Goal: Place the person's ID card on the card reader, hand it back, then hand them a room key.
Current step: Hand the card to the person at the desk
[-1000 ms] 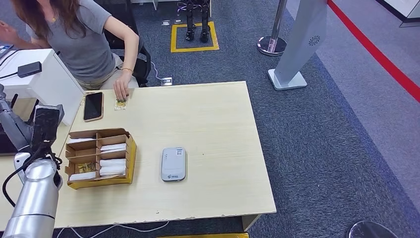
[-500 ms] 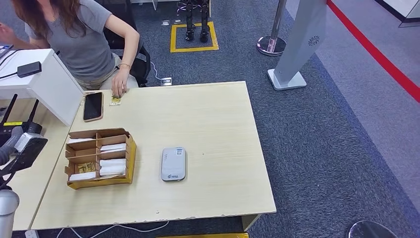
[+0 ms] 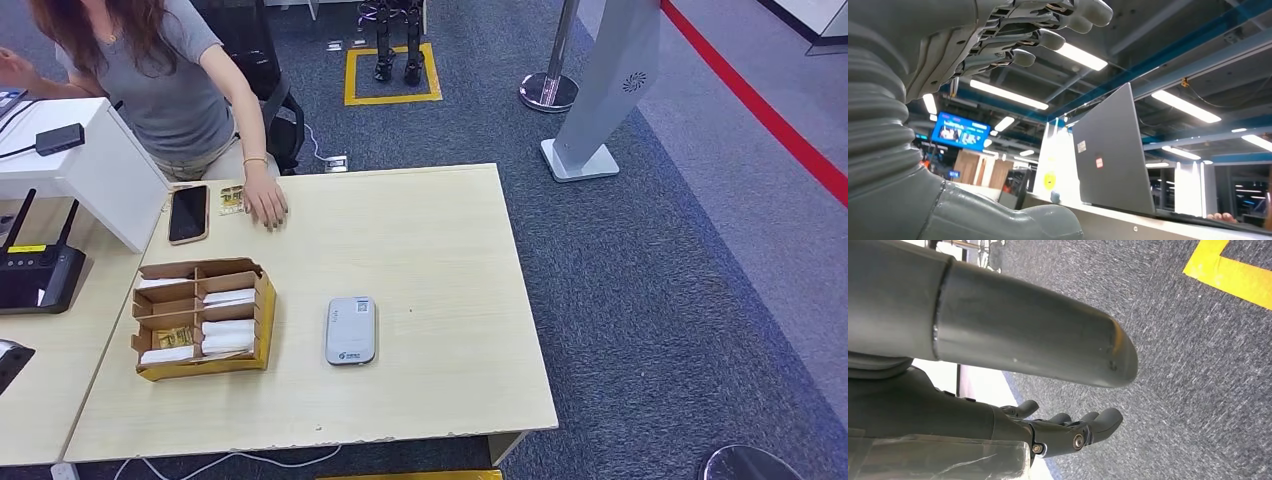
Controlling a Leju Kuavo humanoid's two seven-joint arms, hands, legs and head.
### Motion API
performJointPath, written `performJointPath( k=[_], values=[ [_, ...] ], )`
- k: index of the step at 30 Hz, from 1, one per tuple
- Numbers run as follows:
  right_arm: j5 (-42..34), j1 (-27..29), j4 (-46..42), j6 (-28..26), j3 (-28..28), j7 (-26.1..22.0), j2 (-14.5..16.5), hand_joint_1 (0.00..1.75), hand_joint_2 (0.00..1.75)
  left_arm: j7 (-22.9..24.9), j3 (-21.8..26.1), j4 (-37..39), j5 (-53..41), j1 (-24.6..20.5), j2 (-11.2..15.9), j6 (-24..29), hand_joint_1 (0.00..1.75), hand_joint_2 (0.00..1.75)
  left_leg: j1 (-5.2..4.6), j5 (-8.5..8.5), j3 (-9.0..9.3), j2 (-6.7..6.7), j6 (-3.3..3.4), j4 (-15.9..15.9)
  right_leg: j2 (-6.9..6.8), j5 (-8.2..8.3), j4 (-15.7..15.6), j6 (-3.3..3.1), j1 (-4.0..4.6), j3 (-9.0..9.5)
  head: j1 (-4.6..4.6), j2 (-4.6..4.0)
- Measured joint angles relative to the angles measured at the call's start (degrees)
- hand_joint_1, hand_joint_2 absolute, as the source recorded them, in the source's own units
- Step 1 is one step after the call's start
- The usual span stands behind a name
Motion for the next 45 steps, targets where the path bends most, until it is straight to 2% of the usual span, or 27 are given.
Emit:
performJointPath(
  k=[5, 8, 13, 18, 23, 26, 35, 45],
  values=[
    [-0.34, -0.25, 0.00, -0.32, -0.09, -0.39, 0.00, 0.00, 0.00, 0.54, 1.07, 0.41, -4.35, 1.46, 0.54, 0.06, 0.00, 1.75, -0.02, 0.00, 0.01, 0.00, 0.00, 0.00, 0.01, 0.01, 0.00, 0.00, -0.01, 0.02, 0.00, 0.00],
    [-0.87, -0.65, 0.00, -0.50, -0.17, -0.67, 0.04, 0.00, 0.00, 0.46, 1.27, 0.51, -9.05, 3.31, -0.32, 1.07, 0.00, 1.75, -0.03, -0.01, 0.01, 0.00, 0.01, 0.00, 0.01, 0.00, -0.02, 0.00, -0.01, 0.01, 0.00, 0.00],
    [-1.92, -0.93, 0.00, -1.24, -0.41, -0.86, 0.26, 0.00, 0.00, 0.61, 1.17, -0.69, -17.29, 8.19, -5.48, 3.62, 0.00, 1.75, -0.04, -0.05, 0.01, 0.04, 0.05, 0.00, 0.05, -0.01, -0.09, 0.01, -0.03, -0.01, 0.01, 0.00],
    [-2.39, -0.60, 0.00, -1.96, -1.07, -1.11, 0.40, 0.00, 0.00, 0.89, 0.26, -2.87, -19.03, 12.51, -11.10, 3.89, 0.00, 1.75, -0.05, -0.07, -0.01, 0.03, 0.08, 0.01, 0.02, -0.01, -0.13, 0.03, -0.03, -0.02, 0.02, 0.00],
    [-2.37, -0.37, 0.00, -2.02, -1.42, -1.11, 0.44, 0.00, 0.00, 0.93, -1.59, -3.60, -20.46, 14.11, -14.22, 3.86, 0.00, 1.75, -0.05, -0.07, 0.00, 0.01, 0.08, 0.01, 0.00, -0.01, -0.13, 0.03, -0.03, 0.00, 0.00, 0.00],
    [-2.27, -0.33, 0.00, -2.09, -1.51, -1.09, 0.44, 0.00, 0.00, 2.05, -4.75, -3.31, -21.75, 14.55, -15.87, 4.27, 0.00, 1.75, -0.04, -0.06, 0.01, 0.00, 0.08, 0.01, -0.01, -0.01, -0.12, 0.03, -0.03, 0.01, 0.01, -0.01],
    [-2.02, -0.44, -0.02, -2.33, -1.53, -1.09, 0.42, 0.00, 0.00, 3.88, -11.93, -2.54, -18.55, 14.01, -17.41, 4.49, 0.00, 1.75, -0.04, -0.06, 0.02, -0.02, 0.08, 0.01, -0.02, 0.00, -0.12, 0.03, -0.03, 0.02, 0.01, 0.00],
    [-1.14, -0.65, -0.07, -2.87, -1.53, -1.01, 0.24, 0.00, 0.00, 4.10, -17.05, -1.58, -17.95, 11.29, -18.49, 4.49, 0.00, 1.75, -0.04, -0.06, 0.02, -0.03, 0.08, 0.01, -0.03, 0.00, -0.12, 0.03, -0.03, 0.03, 0.01, 0.00]
  ],
)
